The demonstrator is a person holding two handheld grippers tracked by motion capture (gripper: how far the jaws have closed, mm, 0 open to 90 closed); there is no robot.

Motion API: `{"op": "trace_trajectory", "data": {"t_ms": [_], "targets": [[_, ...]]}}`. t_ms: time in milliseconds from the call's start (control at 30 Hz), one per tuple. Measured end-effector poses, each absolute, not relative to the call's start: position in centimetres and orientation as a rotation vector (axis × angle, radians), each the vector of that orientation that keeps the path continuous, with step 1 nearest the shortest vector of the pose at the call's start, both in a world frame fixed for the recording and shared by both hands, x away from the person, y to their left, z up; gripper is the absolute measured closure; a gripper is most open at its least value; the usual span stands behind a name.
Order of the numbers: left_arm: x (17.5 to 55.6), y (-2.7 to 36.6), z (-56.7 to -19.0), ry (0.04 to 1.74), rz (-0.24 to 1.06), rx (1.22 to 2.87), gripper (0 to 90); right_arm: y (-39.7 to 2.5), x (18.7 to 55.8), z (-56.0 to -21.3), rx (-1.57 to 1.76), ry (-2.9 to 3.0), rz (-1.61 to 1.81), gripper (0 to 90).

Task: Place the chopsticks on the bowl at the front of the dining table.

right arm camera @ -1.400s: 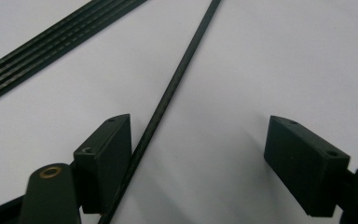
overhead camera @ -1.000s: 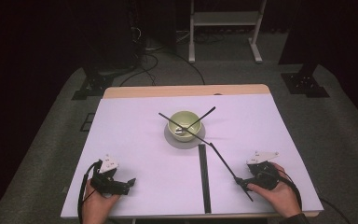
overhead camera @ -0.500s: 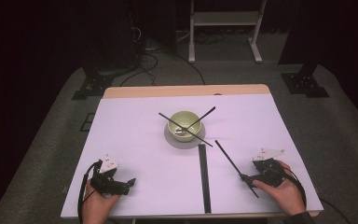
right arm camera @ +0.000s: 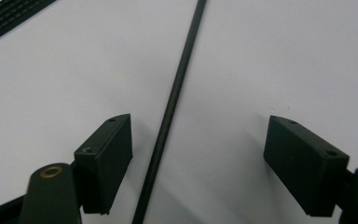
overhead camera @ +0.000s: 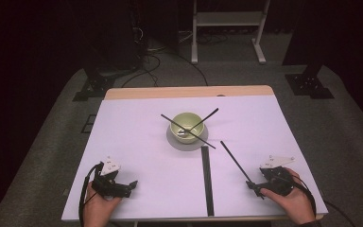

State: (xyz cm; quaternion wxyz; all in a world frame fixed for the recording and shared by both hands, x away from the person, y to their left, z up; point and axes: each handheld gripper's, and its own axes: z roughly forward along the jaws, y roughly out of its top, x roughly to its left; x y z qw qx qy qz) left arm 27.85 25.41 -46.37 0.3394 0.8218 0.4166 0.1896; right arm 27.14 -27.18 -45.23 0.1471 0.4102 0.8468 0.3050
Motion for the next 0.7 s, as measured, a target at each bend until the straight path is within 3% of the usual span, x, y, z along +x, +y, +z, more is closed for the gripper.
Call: {"op": "trace_trajectory", "data": {"t_ms": [700], "targets": [[27.9, 25.4, -46.4, 1.085, 0.493, 2.140, 0.0, -30.5, 27.0, -45.2, 1.264, 2.368, 0.856, 22.3]]}}
